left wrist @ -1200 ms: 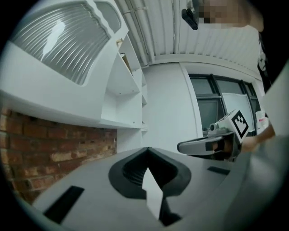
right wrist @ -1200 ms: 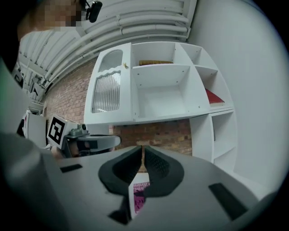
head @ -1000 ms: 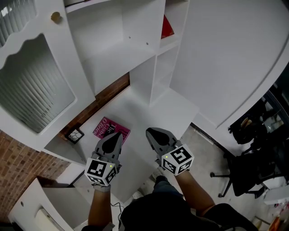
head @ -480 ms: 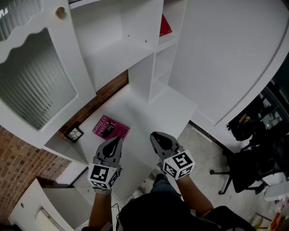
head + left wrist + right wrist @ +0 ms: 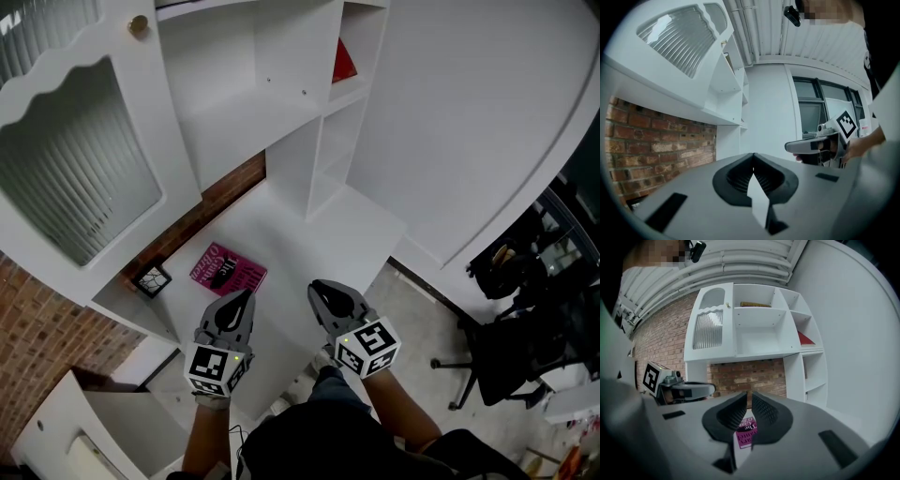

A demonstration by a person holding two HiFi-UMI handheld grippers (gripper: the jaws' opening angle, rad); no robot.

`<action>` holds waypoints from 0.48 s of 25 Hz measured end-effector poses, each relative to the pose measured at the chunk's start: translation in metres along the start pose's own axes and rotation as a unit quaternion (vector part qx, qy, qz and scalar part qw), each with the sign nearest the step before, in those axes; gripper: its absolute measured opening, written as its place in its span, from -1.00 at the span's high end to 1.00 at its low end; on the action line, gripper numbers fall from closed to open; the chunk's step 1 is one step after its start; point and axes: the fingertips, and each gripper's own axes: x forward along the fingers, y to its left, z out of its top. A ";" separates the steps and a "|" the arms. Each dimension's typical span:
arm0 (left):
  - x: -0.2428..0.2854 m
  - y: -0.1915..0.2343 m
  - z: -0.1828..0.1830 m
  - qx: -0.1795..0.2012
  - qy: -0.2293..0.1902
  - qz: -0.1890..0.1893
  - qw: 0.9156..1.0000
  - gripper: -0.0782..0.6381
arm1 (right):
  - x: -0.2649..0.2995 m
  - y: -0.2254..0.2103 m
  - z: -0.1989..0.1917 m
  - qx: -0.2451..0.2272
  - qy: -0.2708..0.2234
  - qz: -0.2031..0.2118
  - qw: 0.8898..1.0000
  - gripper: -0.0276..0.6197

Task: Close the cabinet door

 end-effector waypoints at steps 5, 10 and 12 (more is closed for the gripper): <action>-0.003 0.002 -0.002 -0.004 0.000 0.004 1.000 0.76 | -0.001 -0.001 0.002 0.003 -0.003 0.000 1.000 0.82; -0.006 0.003 -0.003 -0.007 0.000 0.008 1.000 0.76 | -0.005 -0.003 0.001 0.010 -0.003 -0.002 1.000 0.82; -0.006 0.004 -0.003 -0.008 0.000 0.008 1.000 0.76 | -0.006 -0.002 0.000 0.014 -0.002 -0.001 1.000 0.82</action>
